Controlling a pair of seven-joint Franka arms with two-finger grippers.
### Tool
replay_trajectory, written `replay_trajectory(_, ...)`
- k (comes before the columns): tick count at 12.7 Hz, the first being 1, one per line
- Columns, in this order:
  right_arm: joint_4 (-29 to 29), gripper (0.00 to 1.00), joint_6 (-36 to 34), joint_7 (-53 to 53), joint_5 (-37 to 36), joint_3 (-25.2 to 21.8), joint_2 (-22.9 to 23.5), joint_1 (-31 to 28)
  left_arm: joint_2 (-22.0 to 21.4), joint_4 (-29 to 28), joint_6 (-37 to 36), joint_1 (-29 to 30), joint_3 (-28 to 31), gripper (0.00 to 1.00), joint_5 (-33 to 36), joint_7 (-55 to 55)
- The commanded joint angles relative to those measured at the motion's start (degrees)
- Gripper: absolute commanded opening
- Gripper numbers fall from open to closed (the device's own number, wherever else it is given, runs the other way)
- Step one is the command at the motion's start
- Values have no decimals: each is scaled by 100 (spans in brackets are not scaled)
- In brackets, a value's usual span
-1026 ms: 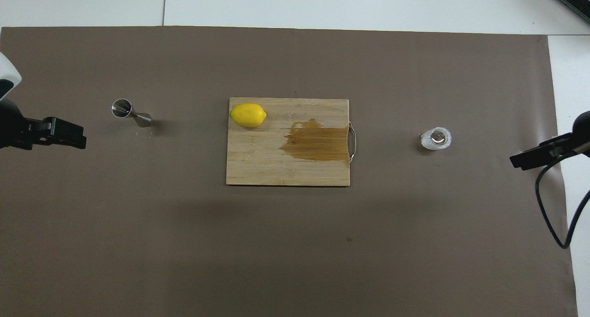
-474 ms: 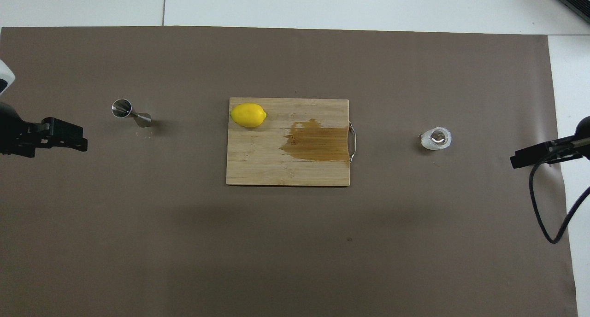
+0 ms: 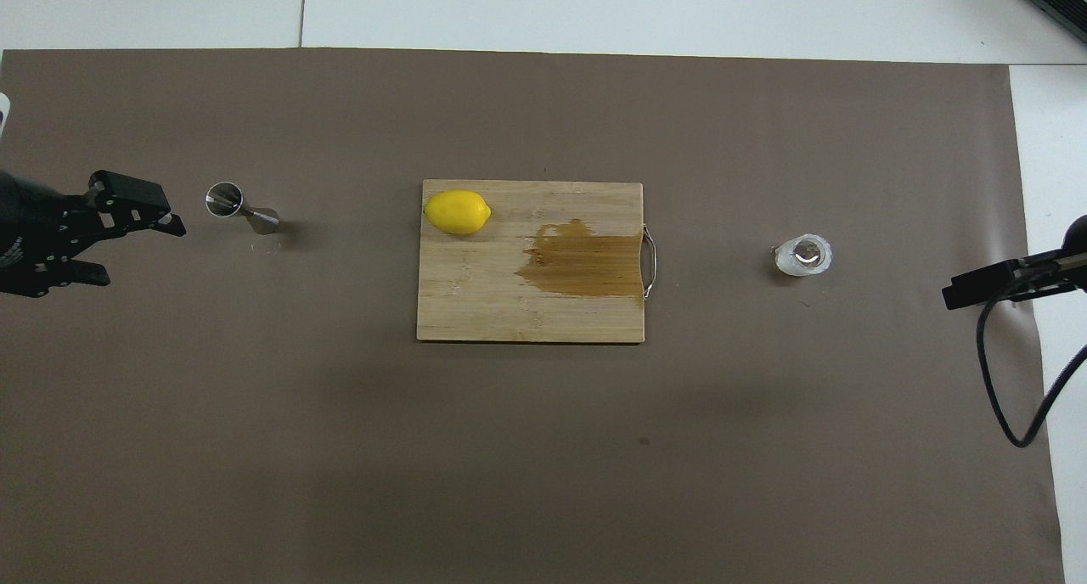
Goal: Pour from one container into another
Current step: 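Reach the left gripper toward the small metal cup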
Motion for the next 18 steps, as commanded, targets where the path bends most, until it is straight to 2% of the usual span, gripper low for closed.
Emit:
replay_trajectory(1,7,100,-79,81,117,18,-52,-60,-213,-631,609,191,-9,100,-379,-1121)
replay_trajectory(5,7,100,-79,81,117,18,-52,-60,-416,-1431,1496,297,-9,100,-958,-2982)
replay_trajectory(8,7,100,-79,81,117,18,-52,-60,-390,-2011,2620,271,-9,100,-1135,-4618)
replay_trajectory(13,7,100,-79,81,117,18,-52,-60,-171,-2750,4421,271,-9,100,-2320,-6279)
replay_trajectory(14,7,100,-79,81,117,18,-52,-60,-91,-2803,4782,236,-9,100,-2618,-6710)
replay_trajectory(18,7,100,-79,81,117,18,-52,-60,155,-2918,5724,209,-9,100,-2988,-8057)
